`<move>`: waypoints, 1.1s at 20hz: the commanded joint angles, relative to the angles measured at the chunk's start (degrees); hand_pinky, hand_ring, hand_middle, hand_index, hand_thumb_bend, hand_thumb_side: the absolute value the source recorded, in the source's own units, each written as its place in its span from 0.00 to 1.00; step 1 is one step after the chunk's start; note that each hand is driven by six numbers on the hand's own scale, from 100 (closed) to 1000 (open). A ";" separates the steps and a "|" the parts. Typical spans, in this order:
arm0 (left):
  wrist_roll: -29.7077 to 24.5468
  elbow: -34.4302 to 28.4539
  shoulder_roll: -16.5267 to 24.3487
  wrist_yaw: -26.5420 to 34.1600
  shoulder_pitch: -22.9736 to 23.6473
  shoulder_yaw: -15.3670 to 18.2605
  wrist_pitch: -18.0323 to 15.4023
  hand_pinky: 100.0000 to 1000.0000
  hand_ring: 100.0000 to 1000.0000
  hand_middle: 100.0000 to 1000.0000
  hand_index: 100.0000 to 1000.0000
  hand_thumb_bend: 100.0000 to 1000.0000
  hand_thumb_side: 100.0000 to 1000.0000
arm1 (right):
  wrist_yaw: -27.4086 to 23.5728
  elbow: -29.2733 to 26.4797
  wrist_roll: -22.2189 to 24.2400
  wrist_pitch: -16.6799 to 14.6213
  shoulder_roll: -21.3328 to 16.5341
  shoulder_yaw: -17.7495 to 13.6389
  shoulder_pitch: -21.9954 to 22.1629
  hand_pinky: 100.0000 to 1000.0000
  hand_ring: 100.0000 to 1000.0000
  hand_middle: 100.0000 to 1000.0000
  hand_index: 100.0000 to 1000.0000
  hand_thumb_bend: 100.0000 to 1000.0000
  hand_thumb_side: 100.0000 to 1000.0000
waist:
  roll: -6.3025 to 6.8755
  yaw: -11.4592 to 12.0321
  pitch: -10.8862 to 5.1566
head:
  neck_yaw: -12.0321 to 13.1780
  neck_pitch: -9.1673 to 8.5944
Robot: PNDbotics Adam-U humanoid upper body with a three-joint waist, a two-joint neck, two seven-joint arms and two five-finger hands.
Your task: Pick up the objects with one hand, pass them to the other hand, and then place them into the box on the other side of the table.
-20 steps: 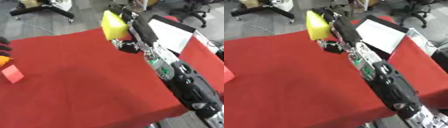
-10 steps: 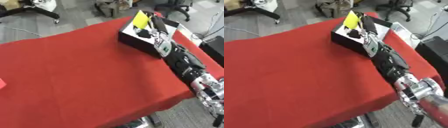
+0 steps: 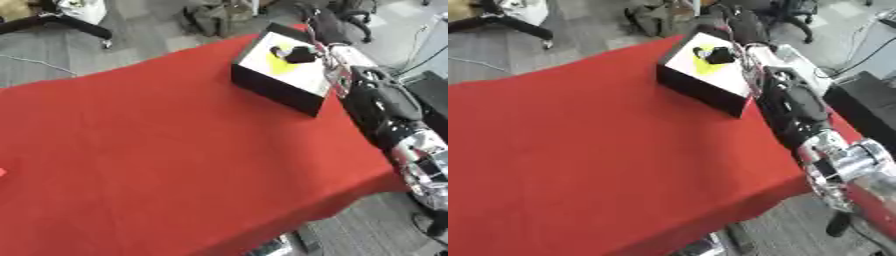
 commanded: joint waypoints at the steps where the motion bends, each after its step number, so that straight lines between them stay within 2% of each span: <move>1: -0.74 -0.45 2.25 -0.73 -1.17 0.12 -0.33 0.65 0.64 0.63 0.74 0.30 0.73 | 5.13 -3.71 7.09 -2.78 -2.37 0.02 -1.43 0.97 1.00 1.00 1.00 0.84 0.43 | -0.11 -0.20 -1.14 | 0.27 -0.14; 3: -1.13 -0.36 2.60 -0.92 -1.41 -0.07 -0.44 0.65 0.64 0.63 0.74 0.30 0.73 | 5.77 -6.64 7.58 -4.19 -1.87 -0.38 -1.00 0.94 0.99 0.97 1.00 0.77 0.34 | -0.01 -0.34 -1.03 | 0.98 -0.14; 4: -1.38 -0.26 2.96 -1.11 -1.61 -0.24 -0.53 0.65 0.64 0.63 0.74 0.30 0.73 | 5.38 -9.29 6.69 -4.91 -1.47 -0.39 -0.27 0.94 0.98 0.96 1.00 0.76 0.33 | 0.04 -0.44 -0.94 | 1.67 -0.14; 5: -1.59 -0.13 3.31 -1.37 -1.86 -0.39 -0.60 0.65 0.64 0.63 0.74 0.29 0.73 | 4.64 -11.83 5.70 -5.37 -1.02 -0.41 0.52 0.92 0.95 0.90 1.00 0.66 0.27 | 0.10 -0.52 -0.87 | 2.46 -0.14; 6: -1.86 0.04 3.98 -1.91 -2.38 -0.62 -0.69 0.65 0.64 0.63 0.74 0.30 0.72 | 3.05 -15.58 3.67 -5.94 -0.06 -0.35 1.78 0.90 0.94 0.87 1.00 0.61 0.24 | 0.18 -0.66 -0.75 | 4.10 -0.14; 8: -2.33 0.66 5.63 -3.63 -3.60 -1.10 -0.94 0.66 0.64 0.63 0.74 0.30 0.71 | -0.02 -23.75 -0.38 -6.95 1.98 0.39 4.78 0.89 0.92 0.84 1.00 0.54 0.25 | 0.35 -0.97 -0.58 | 8.10 -0.14; 9: -2.63 1.25 6.89 -5.00 -4.40 -1.50 -1.14 0.67 0.65 0.64 0.75 0.31 0.68 | -1.40 -28.49 -2.26 -7.78 3.31 1.23 6.54 0.88 0.90 0.82 0.98 0.47 0.23 | 0.47 -1.19 -0.50 | 10.82 -0.14; 10: -3.04 2.12 8.34 -6.83 -5.31 -2.06 -1.46 0.67 0.66 0.65 0.75 0.32 0.67 | -2.56 -33.53 -3.78 -8.81 4.73 2.28 8.46 0.88 0.89 0.81 0.98 0.46 0.23 | 0.59 -1.44 -0.43 | 13.55 -0.14; 13: -5.60 5.84 13.58 -14.95 -8.29 -4.79 -3.33 0.71 0.68 0.67 0.77 0.37 0.62 | -4.40 -46.49 -5.68 -11.92 9.66 5.73 13.60 0.86 0.87 0.78 0.96 0.40 0.22 | 1.00 -2.33 -0.30 | 20.42 -0.14; 15: -8.30 8.97 16.83 -21.13 -10.31 -7.08 -5.36 0.73 0.69 0.68 0.78 0.40 0.56 | -5.29 -52.29 -5.65 -13.97 12.68 8.12 16.22 0.86 0.86 0.76 0.95 0.37 0.22 | 1.18 -2.89 -0.36 | 23.68 -0.14; 18: -14.03 14.74 20.69 -29.81 -13.50 -10.95 -9.59 0.75 0.70 0.68 0.79 0.46 0.47 | -7.09 -56.77 -4.47 -16.75 16.33 11.27 19.28 0.86 0.86 0.74 0.94 0.33 0.23 | 1.27 -3.60 -0.61 | 26.67 -0.14; 19: -16.18 16.84 21.68 -32.60 -14.57 -12.20 -11.01 0.77 0.71 0.67 0.79 0.49 0.40 | -7.92 -57.40 -4.07 -17.38 17.31 12.01 20.14 0.85 0.86 0.72 0.94 0.29 0.23 | 1.27 -3.81 -0.72 | 27.14 -0.14; 22: -22.18 23.72 23.04 -40.87 -18.22 -15.43 -14.89 0.78 0.71 0.67 0.80 0.52 0.37 | -10.17 -58.02 -2.92 -18.65 19.30 13.53 22.34 0.85 0.86 0.71 0.94 0.26 0.24 | 1.16 -4.27 -1.08 | 27.57 -0.14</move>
